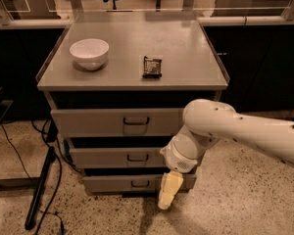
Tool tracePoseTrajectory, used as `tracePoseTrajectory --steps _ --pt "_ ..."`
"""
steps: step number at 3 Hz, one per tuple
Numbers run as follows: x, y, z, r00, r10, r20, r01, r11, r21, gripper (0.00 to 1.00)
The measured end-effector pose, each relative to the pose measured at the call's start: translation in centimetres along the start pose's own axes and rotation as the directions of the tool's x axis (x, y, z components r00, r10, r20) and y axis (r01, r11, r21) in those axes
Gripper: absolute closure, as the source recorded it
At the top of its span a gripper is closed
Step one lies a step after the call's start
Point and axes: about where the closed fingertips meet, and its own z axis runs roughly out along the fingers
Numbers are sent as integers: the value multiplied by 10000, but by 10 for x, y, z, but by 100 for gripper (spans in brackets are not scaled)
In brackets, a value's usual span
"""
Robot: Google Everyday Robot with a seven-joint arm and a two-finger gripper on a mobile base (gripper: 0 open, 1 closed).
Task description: Open middle drawer
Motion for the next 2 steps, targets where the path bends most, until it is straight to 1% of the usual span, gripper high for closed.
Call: tracePoseTrajectory --steps 1,2 --pt "-10 -20 44 9989 -25 468 46 9990 -452 0" --pt "-9 -19 45 9989 -16 471 38 9989 -475 0"
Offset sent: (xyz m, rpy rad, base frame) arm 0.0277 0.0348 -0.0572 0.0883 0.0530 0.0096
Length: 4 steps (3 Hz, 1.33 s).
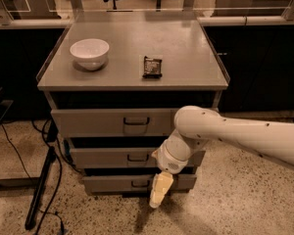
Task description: Open middle drawer
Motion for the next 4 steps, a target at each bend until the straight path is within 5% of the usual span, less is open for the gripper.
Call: tracePoseTrajectory --steps 4 --pt "-12 -32 57 9946 157 1025 -153 9999 -41 0"
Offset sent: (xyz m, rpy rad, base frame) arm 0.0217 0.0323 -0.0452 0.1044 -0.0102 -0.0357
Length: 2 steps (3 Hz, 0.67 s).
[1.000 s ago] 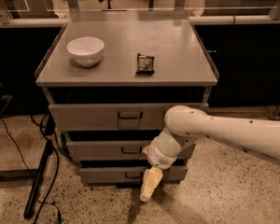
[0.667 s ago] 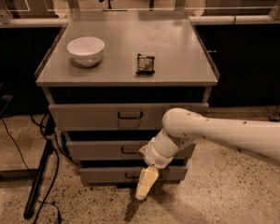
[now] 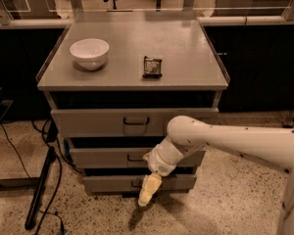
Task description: Open middle drawer
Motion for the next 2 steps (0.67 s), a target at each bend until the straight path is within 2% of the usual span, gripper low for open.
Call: tracePoseTrajectory --steps 1,2 --pt "1 5 4 9999 -19 -171 19 10000 35 0" --pt "-3 -6 25 9991 181 -379 -174 9996 200 0"
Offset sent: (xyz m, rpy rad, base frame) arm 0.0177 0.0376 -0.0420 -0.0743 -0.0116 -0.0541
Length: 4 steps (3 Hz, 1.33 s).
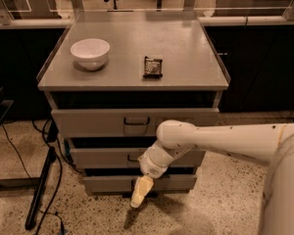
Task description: Open middle drawer
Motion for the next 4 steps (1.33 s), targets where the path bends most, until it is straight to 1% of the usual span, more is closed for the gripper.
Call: tracePoseTrajectory --steps 1,2,3,4 --pt "-8 -30 30 9998 192 -76 -191 9998 81 0" --pt "-5 -34 35 9995 304 74 -304 9995 70 0" --pt "-10 -81 73 9994 311 -138 -309 9994 143 0" --pt "-12 -83 78 9995 304 -102 -303 9995 67 0"
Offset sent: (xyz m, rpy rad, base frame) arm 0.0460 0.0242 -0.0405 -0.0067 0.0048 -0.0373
